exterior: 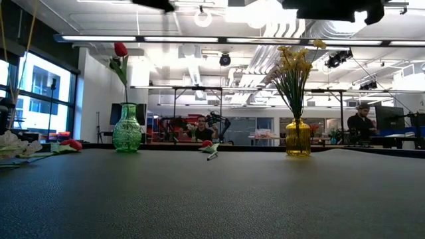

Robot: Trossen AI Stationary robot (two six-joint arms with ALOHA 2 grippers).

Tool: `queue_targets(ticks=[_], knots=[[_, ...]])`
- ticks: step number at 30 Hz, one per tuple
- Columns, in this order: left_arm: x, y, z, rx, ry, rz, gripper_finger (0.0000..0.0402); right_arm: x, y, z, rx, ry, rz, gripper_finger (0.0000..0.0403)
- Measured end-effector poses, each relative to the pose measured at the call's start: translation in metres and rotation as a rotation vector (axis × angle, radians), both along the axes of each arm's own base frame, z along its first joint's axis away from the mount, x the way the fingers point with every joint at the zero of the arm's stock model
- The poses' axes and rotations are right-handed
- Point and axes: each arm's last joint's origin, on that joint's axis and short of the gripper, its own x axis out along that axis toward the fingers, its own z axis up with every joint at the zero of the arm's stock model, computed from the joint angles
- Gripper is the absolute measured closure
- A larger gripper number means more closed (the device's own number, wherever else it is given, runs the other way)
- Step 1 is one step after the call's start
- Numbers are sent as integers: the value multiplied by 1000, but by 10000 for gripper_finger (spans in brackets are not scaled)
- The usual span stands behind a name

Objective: Sort flowers into vase by color
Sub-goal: Put the right red tulip into the green flower vase

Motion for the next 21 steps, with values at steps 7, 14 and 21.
queue_targets(ticks=[7,14,21], knots=[[-70,81,51,-203,-136,349,401,14,-4,-10,33,-55,184,194],[-97,114,71,-240,-231,365,401,33,-25,-25,100,-21,296,205],[-95,145,61,-253,-192,491,401,40,-30,-28,151,-12,426,206]])
